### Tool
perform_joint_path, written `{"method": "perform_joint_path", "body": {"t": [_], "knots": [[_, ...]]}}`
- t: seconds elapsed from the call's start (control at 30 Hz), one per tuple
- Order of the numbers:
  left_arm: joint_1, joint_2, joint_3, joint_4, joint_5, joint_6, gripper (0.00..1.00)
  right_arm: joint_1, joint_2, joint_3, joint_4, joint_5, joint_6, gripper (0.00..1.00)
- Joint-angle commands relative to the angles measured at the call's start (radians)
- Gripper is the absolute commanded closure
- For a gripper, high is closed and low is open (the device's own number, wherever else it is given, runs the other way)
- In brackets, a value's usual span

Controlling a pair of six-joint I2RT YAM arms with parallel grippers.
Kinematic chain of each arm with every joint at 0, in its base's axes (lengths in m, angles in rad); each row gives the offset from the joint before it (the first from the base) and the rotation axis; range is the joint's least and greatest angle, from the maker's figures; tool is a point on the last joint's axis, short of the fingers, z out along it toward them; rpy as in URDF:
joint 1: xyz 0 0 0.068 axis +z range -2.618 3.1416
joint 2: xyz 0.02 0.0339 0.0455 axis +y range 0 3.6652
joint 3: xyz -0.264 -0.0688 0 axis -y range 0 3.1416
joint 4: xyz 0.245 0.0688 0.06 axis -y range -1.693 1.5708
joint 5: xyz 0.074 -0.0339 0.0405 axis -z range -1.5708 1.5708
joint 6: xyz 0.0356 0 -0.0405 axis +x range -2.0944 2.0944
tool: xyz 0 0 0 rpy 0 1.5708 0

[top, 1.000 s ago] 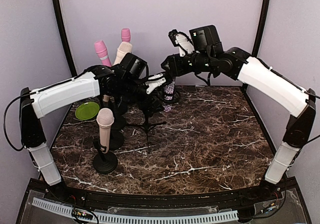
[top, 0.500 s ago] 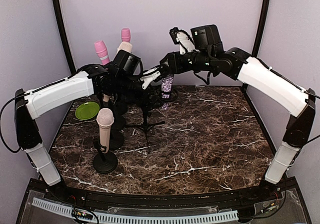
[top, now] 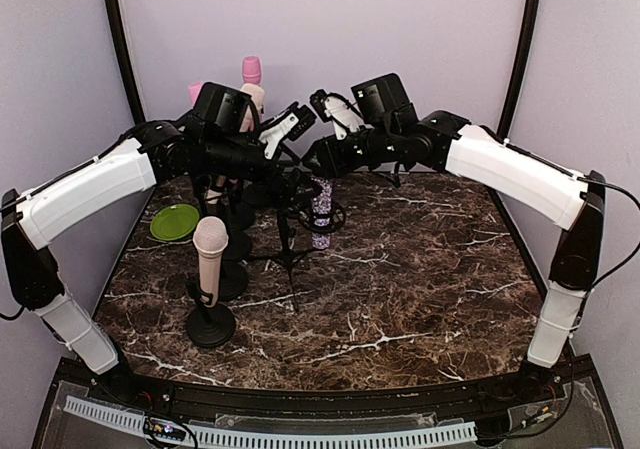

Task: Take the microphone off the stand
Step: Remove the microphone from the microphone stand.

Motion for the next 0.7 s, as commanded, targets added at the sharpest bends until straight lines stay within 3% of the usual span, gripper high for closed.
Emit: {"method": "perform_joint_path", "body": {"t": [0.0,0.4,0.67], "knots": [[0.02,-0.034,-0.004,0.048,0.038,-0.042,0.05,0.023,0.0,0.001,0.047,-0.049,-0.016,0.6],[0.021,0.001,-0.189,0.215,-0.032,-0.065,0.12,0.022,-0.021,0.007,0.081,-0.032,0.07,0.6],[0.021,0.047,-0.208,0.29,-0.028,-0.07,0.16,0.021,-0.053,0.01,0.102,-0.086,0.118,0.6]]}}
